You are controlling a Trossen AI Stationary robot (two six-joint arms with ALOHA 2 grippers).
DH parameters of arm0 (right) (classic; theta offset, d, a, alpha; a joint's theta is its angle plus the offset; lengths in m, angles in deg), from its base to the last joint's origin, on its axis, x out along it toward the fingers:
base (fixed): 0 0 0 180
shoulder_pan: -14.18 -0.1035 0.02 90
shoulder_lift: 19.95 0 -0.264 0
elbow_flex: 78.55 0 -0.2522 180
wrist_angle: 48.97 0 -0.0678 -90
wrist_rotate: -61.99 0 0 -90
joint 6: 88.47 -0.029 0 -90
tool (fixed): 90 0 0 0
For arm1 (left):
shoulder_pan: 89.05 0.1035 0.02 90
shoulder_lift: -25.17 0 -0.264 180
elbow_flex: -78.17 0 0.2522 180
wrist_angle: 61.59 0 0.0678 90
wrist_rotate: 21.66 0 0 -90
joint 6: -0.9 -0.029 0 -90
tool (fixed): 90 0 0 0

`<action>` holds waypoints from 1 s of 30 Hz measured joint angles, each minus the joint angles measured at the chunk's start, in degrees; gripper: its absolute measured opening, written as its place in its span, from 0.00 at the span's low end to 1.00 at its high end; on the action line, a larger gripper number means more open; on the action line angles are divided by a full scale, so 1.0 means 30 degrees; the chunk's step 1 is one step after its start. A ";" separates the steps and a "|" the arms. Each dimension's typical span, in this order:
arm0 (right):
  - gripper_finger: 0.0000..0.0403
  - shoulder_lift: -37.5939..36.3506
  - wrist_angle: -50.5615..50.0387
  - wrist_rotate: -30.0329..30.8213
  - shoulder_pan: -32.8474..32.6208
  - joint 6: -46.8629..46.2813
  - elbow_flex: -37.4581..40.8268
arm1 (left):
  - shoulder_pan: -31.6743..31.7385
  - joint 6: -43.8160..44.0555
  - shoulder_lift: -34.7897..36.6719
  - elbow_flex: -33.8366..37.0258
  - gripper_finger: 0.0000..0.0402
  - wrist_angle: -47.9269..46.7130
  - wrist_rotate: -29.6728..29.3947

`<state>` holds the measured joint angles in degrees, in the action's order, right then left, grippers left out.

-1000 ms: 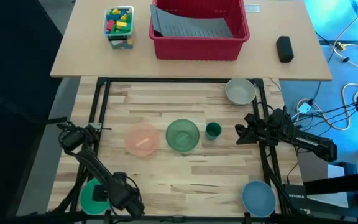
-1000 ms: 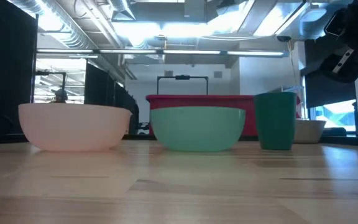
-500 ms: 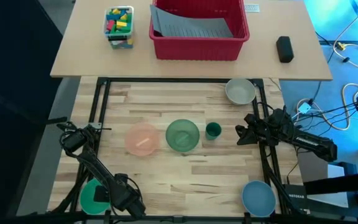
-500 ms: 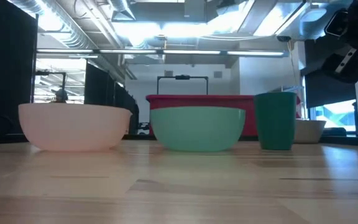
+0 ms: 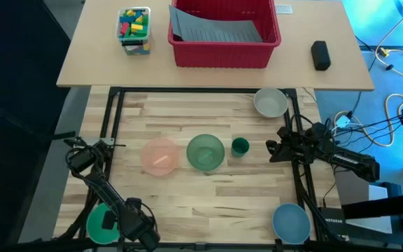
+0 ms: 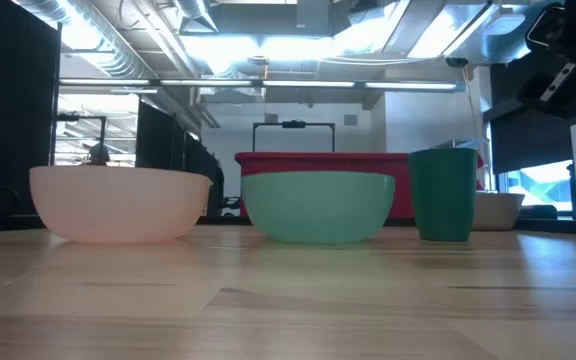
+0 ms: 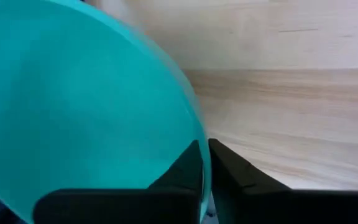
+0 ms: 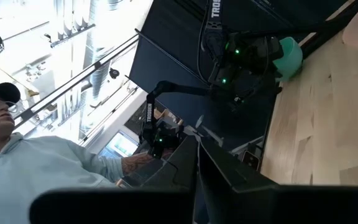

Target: Nest bowls inside each other

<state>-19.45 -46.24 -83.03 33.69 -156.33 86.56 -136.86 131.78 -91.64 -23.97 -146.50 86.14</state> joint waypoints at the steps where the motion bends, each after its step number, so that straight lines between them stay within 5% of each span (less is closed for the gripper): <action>1: 0.00 0.0000 0.0032 0.0006 0.0000 -0.0023 0.0000 | 0.0031 -0.0037 0.0007 -0.0066 0.08 0.0116 -0.0131; 10: 0.00 0.0000 0.0318 0.0067 0.0000 -0.0231 -0.0004 | 0.0339 -0.0391 0.0073 -0.0708 0.00 0.1151 -0.1405; 14: 0.00 0.0000 0.0342 0.0147 0.0000 -0.0159 -0.0004 | 0.1347 -0.2077 0.0092 -0.3473 0.00 0.1519 -0.6962; 17: 0.00 0.0000 0.0335 0.0153 0.0000 0.0141 -0.0004 | 0.2395 -0.5152 0.0114 -0.6106 0.00 0.1409 -0.9373; 23: 0.00 0.0000 0.0335 0.0321 0.0007 0.0720 -0.0004 | 0.4614 -1.1702 0.0125 -1.1278 0.00 -0.3249 -0.9350; 30: 0.00 0.0000 0.0395 0.0630 0.0007 0.0754 -0.0004 | 0.7685 -1.8778 0.0293 -1.1921 0.00 -0.4755 -0.8753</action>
<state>-19.45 -45.05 -81.15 33.71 -154.07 86.54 -113.80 75.44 -90.76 -59.74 -160.77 59.88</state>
